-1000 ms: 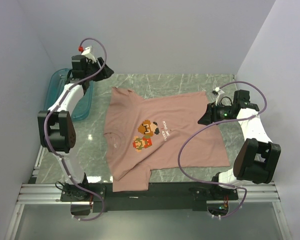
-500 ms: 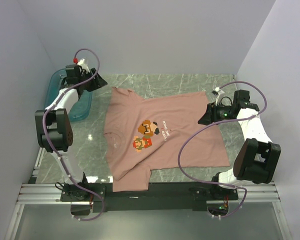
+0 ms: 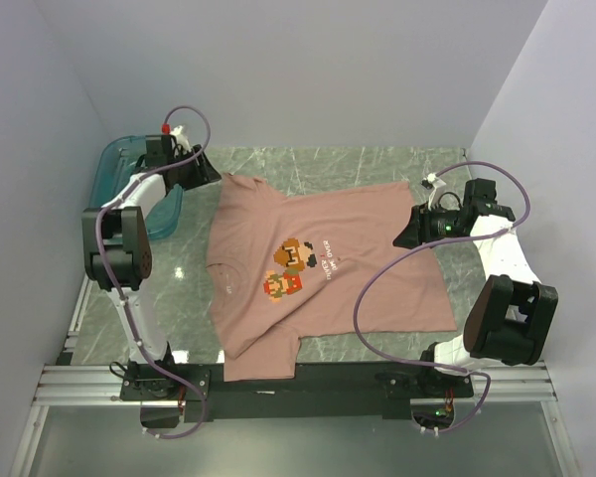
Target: Fold and stack the t-shirts
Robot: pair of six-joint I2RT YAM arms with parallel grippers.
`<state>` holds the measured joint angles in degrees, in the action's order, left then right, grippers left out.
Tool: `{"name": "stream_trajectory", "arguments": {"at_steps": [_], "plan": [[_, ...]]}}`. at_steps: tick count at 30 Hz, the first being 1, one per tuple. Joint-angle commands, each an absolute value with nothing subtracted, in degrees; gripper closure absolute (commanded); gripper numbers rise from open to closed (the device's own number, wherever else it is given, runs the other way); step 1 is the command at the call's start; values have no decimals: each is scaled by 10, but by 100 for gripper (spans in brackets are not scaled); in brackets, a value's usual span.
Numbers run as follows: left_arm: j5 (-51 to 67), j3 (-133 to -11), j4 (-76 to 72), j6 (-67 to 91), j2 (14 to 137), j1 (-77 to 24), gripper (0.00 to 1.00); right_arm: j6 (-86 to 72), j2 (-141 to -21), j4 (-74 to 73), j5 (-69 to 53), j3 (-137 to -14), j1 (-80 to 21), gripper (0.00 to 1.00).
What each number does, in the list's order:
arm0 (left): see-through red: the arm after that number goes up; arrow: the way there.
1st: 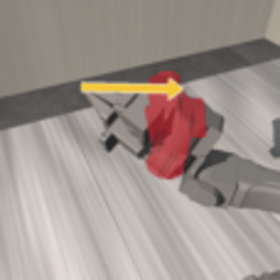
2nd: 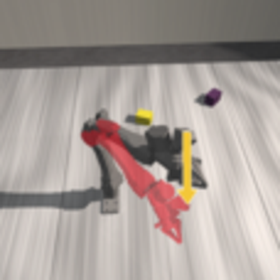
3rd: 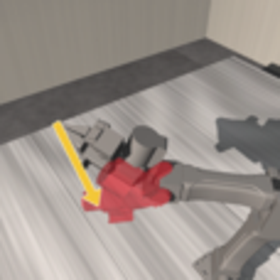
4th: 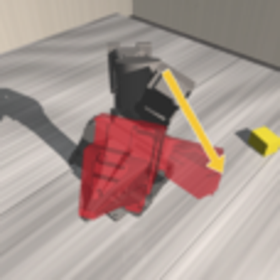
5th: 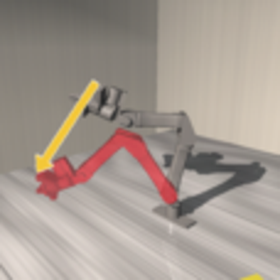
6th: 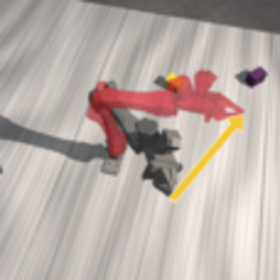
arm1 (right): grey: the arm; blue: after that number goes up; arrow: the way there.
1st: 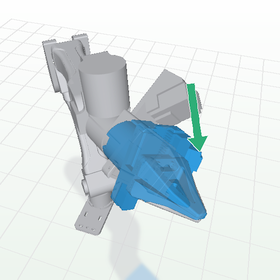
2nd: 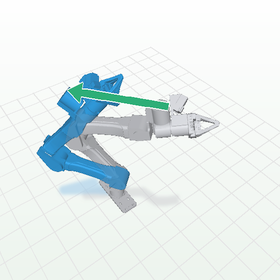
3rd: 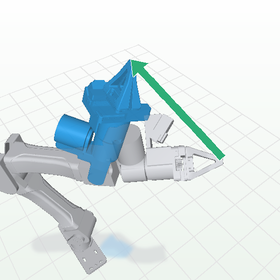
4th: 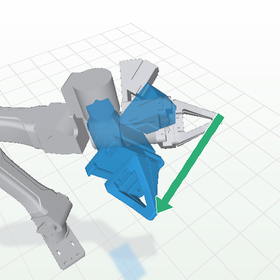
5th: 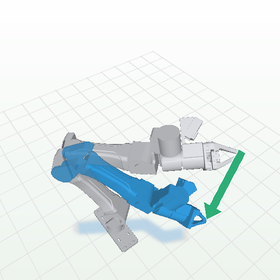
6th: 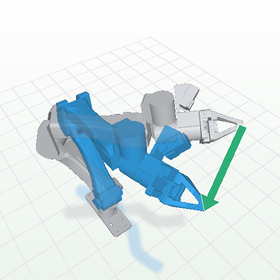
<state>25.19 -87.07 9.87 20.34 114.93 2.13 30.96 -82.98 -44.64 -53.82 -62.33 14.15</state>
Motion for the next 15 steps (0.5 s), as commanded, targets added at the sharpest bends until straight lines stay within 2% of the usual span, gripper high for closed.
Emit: {"name": "stream_trajectory", "arguments": {"at_steps": [1, 15], "plan": [[246, -905, 107, 186, 1158, 15, 43, 316, -828, -446, -547, -636, 147, 44], [231, -920, 126, 171, 1176, 3, 43, 322, -834, -450, -547, -638, 146, 44]]}}
